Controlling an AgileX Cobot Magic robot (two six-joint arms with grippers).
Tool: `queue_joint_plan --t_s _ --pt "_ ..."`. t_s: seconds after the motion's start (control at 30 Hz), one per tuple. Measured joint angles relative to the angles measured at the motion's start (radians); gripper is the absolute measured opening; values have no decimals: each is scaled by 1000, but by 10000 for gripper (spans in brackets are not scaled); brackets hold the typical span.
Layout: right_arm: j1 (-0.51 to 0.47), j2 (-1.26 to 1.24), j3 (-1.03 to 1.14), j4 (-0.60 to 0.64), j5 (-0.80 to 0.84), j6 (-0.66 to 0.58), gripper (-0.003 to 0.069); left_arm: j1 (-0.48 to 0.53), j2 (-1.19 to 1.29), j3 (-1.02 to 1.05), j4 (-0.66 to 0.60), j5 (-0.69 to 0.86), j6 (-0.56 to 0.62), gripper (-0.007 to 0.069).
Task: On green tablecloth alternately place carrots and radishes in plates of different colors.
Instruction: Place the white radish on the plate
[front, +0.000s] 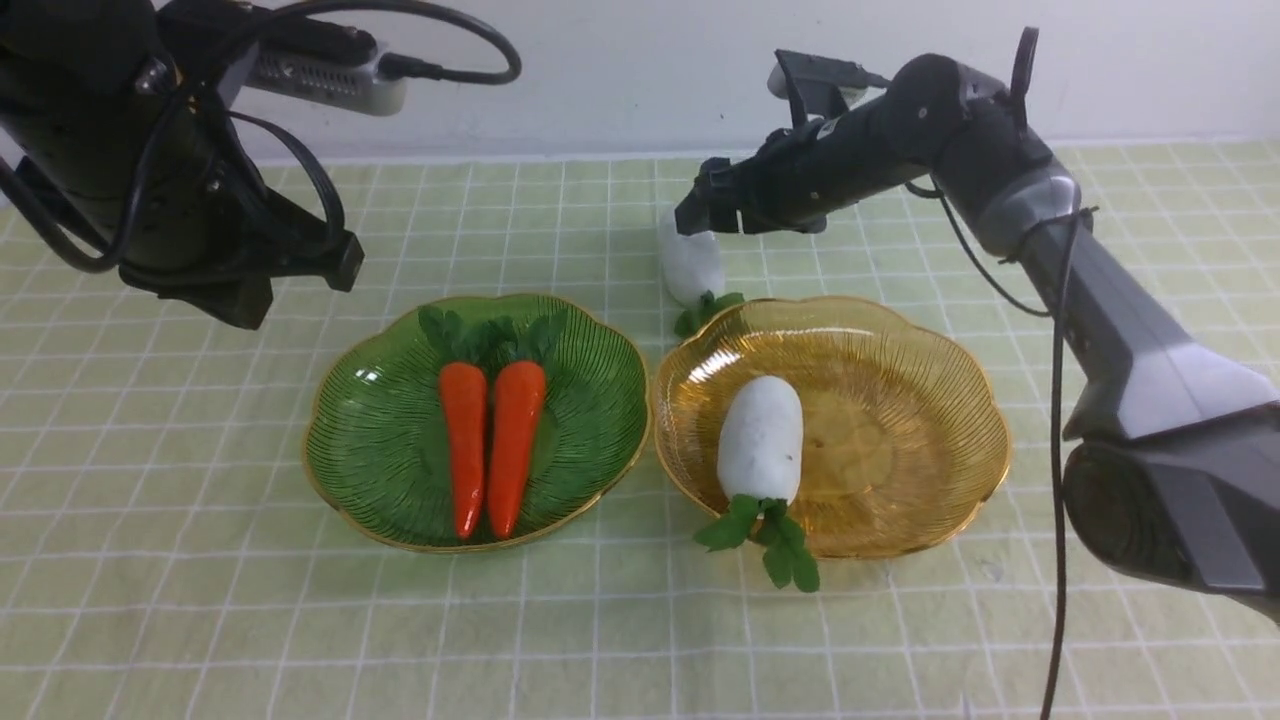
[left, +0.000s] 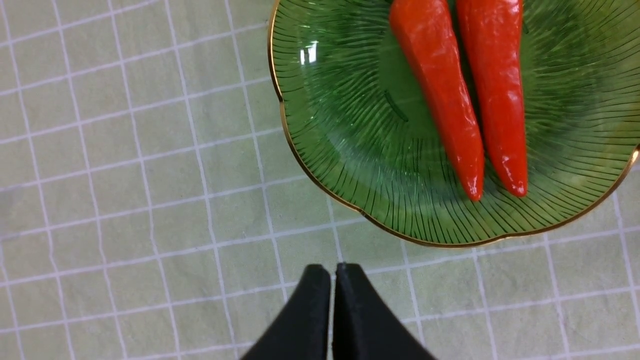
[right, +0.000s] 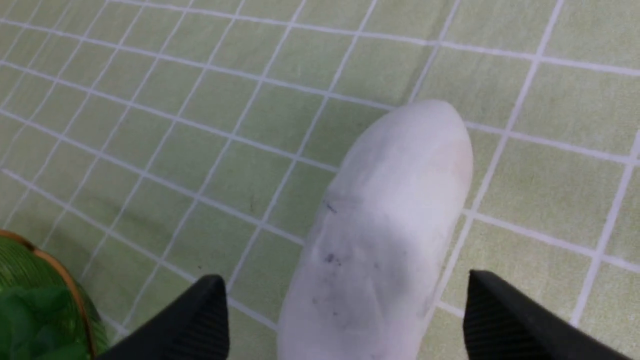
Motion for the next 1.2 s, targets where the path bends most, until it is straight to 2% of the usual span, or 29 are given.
queue_joint_plan --t_s 0.1,0.4,0.5,0.63,0.73,1.0,1.2 --pt "-1 30 0 37 6 -44 621 0 0 0 3 0 0 -8" --pt "-1 59 0 61 2 -113 606 0 0 0 4 0 1 -8" --pt "-2 60 0 61 2 -133 578 0 0 0 4 0 4 -8" --pt "-2 69 0 68 2 -150 477 0 0 0 4 0 4 -8" --pt "-3 79 -3 90 -5 -152 433 0 0 0 4 0 4 -8" --pt "-5 80 -9 99 -10 -154 433 0 0 0 4 0 4 -8" --pt "-35 79 -38 80 48 -120 433 0 0 0 4 0 4 -8"
